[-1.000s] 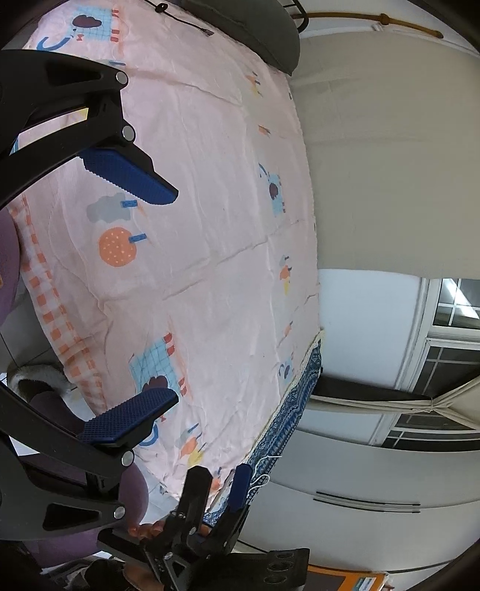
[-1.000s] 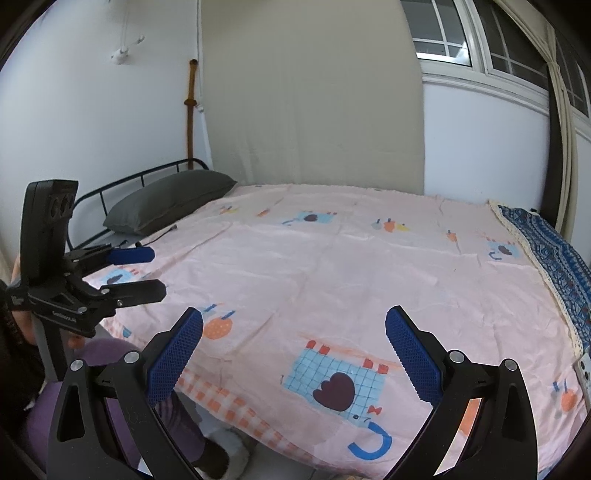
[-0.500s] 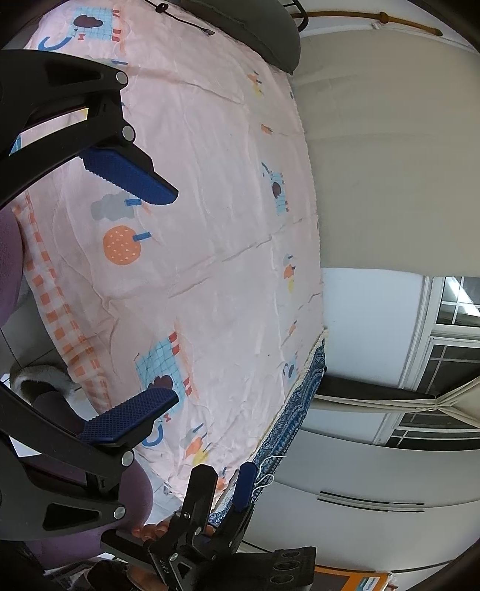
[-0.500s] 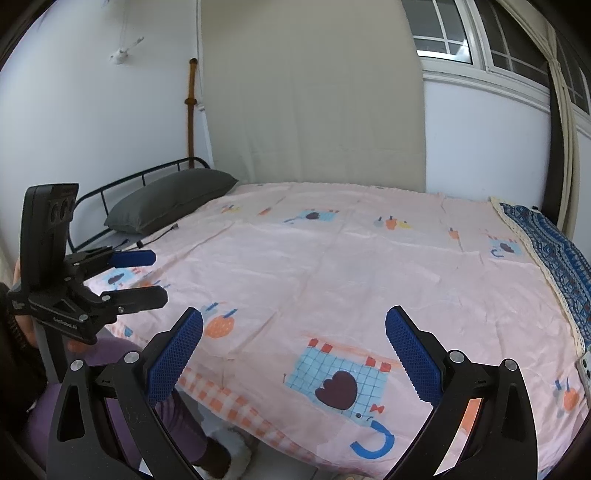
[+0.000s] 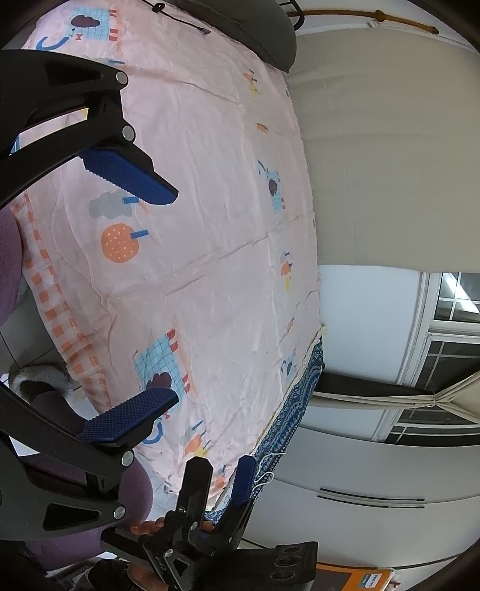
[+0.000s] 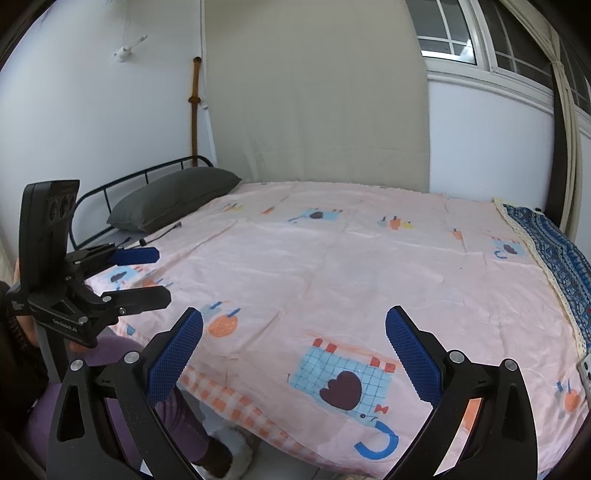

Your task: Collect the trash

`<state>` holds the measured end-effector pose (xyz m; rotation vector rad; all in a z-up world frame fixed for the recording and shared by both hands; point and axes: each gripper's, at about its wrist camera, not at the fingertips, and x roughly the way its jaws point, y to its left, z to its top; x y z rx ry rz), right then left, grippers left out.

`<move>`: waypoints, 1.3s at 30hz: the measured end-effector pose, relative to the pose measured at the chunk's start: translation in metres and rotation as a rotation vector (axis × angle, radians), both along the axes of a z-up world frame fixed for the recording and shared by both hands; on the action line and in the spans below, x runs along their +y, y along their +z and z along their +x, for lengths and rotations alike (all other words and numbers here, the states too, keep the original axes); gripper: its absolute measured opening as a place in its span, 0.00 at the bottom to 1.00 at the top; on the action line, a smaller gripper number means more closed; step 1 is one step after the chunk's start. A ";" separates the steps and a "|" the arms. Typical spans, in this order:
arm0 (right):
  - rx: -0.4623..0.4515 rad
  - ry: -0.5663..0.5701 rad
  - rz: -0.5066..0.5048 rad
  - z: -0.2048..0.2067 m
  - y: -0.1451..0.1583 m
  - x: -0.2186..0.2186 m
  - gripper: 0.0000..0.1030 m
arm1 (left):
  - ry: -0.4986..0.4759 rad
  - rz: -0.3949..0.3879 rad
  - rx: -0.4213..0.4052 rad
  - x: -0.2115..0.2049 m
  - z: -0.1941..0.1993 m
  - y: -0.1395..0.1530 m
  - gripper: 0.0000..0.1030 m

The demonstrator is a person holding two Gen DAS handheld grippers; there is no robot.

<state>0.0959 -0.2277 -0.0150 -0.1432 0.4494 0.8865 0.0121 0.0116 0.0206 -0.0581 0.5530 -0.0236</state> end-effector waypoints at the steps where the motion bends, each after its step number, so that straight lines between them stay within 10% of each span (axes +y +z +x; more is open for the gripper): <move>1: -0.001 0.001 -0.001 0.000 0.000 0.000 0.93 | -0.001 -0.001 0.000 0.000 0.000 0.000 0.94; 39: -0.002 -0.008 0.020 0.000 0.000 -0.003 0.93 | 0.001 0.001 0.017 -0.003 0.004 -0.002 0.94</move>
